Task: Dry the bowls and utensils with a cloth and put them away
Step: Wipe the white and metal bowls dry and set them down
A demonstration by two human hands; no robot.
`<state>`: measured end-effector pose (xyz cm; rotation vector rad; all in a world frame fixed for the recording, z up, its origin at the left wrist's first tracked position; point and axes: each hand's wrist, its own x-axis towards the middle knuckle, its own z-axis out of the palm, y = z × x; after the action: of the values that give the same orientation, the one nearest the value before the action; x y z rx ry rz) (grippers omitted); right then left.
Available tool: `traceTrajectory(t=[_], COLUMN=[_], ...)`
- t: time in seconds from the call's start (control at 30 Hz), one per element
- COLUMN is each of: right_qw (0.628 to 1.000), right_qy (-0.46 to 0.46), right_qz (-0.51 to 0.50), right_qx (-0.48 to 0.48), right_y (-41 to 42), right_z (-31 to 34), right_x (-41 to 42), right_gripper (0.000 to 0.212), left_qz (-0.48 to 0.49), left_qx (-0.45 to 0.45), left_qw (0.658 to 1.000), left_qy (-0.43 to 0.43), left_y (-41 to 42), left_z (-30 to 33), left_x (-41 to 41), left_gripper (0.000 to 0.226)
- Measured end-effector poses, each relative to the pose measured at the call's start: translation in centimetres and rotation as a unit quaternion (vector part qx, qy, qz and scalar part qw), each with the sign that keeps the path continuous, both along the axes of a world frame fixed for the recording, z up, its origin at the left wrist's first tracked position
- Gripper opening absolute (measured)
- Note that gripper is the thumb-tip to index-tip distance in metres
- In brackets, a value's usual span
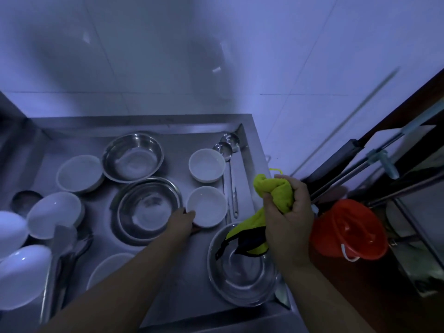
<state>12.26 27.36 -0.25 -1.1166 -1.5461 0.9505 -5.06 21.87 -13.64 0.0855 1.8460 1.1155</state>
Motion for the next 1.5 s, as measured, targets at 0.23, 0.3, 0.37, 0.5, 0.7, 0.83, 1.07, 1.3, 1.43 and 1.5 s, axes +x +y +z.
traceTrajectory(t=[0.23,0.3,0.37,0.5,0.7,0.83,1.07,1.3,1.43,1.5], right_qw=[0.997,0.996,0.995,0.989,0.98,0.977,0.963,0.946,0.938,0.935], right_qy=[0.007,0.004,0.008,0.012,-0.009,-0.012,0.015,0.013,0.027,0.031], right_qz=[0.073,0.083,0.102,0.148,0.198,0.211,0.267,0.322,0.343,0.351], right_qx=[-0.009,-0.008,-0.006,-0.009,-0.013,0.003,-0.005,0.02,0.044,0.046], right_y=[-0.7,-1.4,-2.2,-4.0,-5.9,-6.9,-8.9,-13.8,-17.6,-19.8], right_z=[0.5,0.6,1.0,1.1,0.7,0.9,1.4,2.1,3.2,3.7], right_x=[-3.3,-4.8,-6.4,-8.8,-10.1,-10.7,-12.8,-16.7,-18.7,-19.8], right_gripper=[0.027,0.03,0.031,0.038,0.034,0.033,0.03,0.046,0.045,0.037], left_qz=[-0.054,-0.085,-0.134,-0.164,-0.031,0.069,0.116,0.009,-0.029,-0.055], left_qx=[-0.033,-0.068,-0.125,-0.232,-0.179,-0.11,-0.022,-0.074,-0.125,-0.112], left_qw=[0.991,0.963,0.914,0.9,0.98,0.991,0.993,0.956,0.889,0.868], left_qy=[0.119,0.246,0.363,0.33,0.08,-0.017,-0.029,0.285,0.439,0.481], left_y=[-7.8,-12.0,-16.2,-21.0,-21.7,-21.9,-26.0,-33.5,-37.3,-38.9], left_z=[2.9,3.5,3.2,1.3,1.6,2.6,8.4,15.2,17.2,17.8], left_x=[-5.1,-6.9,-8.2,-8.8,-7.3,-6.4,-8.4,-11.5,-12.9,-13.7], left_gripper=[0.039,0.033,0.036,0.035,0.007,0.019,0.024,0.048,0.046,0.047])
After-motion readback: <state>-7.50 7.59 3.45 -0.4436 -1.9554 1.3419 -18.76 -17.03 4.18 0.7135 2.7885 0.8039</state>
